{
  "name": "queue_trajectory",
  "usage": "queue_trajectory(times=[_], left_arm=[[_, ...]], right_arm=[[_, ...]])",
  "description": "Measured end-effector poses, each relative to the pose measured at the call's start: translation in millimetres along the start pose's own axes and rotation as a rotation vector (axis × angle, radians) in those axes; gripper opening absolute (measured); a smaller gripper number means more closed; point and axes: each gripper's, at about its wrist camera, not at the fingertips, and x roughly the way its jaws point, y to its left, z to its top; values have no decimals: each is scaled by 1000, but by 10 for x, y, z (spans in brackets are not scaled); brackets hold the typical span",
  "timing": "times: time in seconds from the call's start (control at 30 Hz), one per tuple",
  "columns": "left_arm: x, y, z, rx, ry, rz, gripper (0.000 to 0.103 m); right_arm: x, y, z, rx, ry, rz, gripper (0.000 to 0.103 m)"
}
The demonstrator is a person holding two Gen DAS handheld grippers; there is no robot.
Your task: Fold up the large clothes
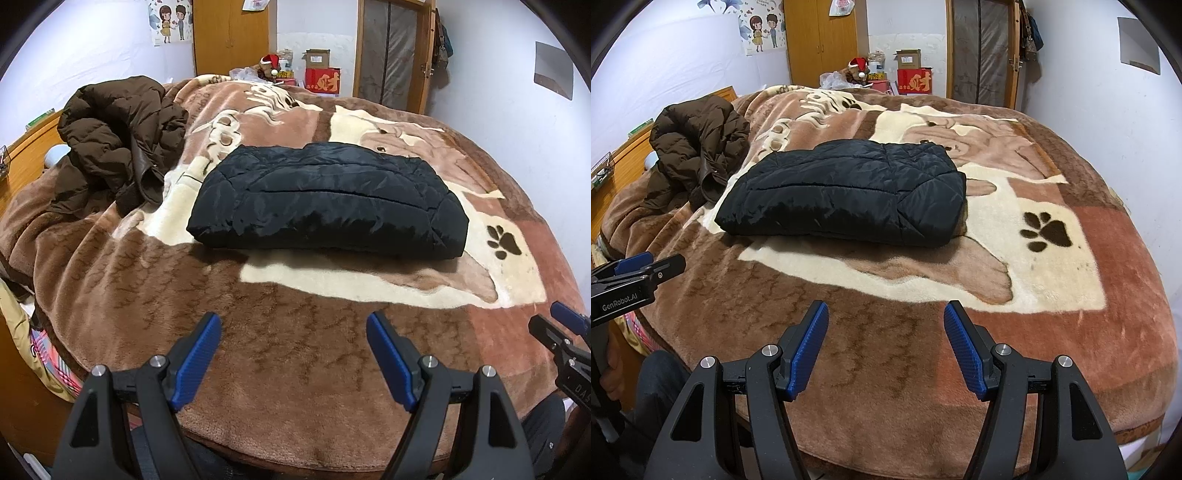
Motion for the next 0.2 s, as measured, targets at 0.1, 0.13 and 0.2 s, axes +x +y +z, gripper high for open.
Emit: queue_trajectory(times=[0.1,0.13,0.2], left_arm=[[15,12,-4,-4,-1,15,83],[23,18,-1,-3,0,16,83],[25,26,0,-3,0,15,83]], right_arm=[[20,-41,-17,0,1,-2,65],[22,-54,-24,1,2,-2,65],[27,-63,-21,2,2,-3,65]])
